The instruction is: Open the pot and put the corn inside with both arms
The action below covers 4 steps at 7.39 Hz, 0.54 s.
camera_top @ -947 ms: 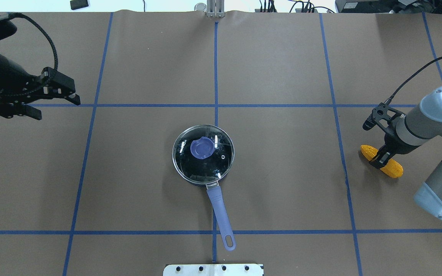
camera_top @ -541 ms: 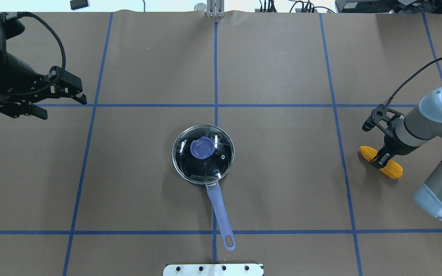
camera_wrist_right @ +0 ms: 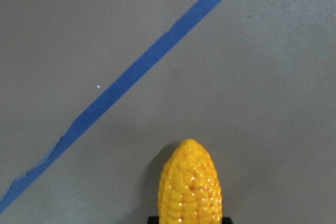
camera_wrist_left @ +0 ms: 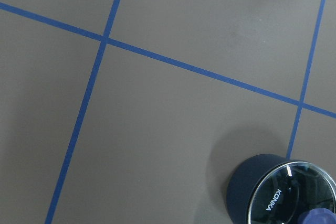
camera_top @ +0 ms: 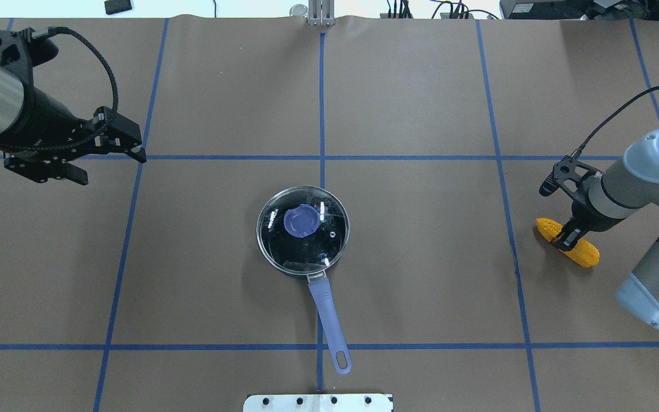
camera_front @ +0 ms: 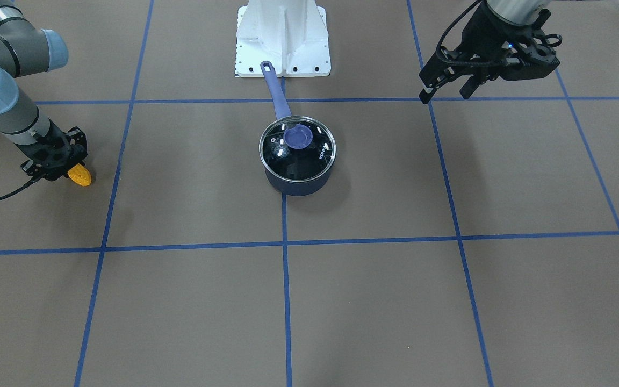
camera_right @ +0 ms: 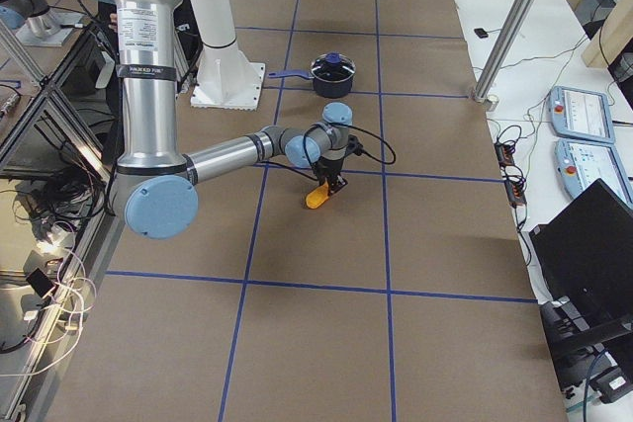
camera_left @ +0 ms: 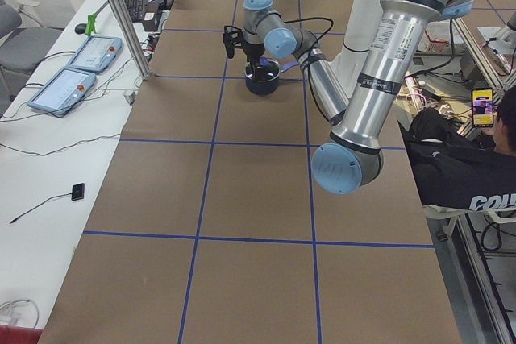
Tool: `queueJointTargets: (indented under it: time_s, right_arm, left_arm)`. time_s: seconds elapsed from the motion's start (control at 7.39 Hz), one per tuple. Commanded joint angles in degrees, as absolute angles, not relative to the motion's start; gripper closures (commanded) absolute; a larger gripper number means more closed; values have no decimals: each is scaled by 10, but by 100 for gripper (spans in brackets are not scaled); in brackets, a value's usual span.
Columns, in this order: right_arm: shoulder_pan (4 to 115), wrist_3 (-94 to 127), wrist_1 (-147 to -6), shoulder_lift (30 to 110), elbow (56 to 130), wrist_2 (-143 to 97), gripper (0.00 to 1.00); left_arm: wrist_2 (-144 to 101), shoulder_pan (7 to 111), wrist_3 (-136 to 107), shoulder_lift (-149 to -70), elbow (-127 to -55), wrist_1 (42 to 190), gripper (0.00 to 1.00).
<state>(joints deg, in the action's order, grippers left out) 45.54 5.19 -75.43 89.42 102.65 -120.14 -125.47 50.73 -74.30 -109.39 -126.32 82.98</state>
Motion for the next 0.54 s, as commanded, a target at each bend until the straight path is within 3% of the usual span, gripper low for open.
queueJointTargets:
  time_s: [0.0, 0.41]
  right_arm:
    - [488, 48, -811, 856, 1028, -1225, 74]
    - [538, 18, -967, 736, 1031, -1253, 74]
  left_arm:
    - [-1250, 485, -762, -1122, -1249, 824, 2]
    - [-1170, 402, -804, -1213, -1202, 778, 2]
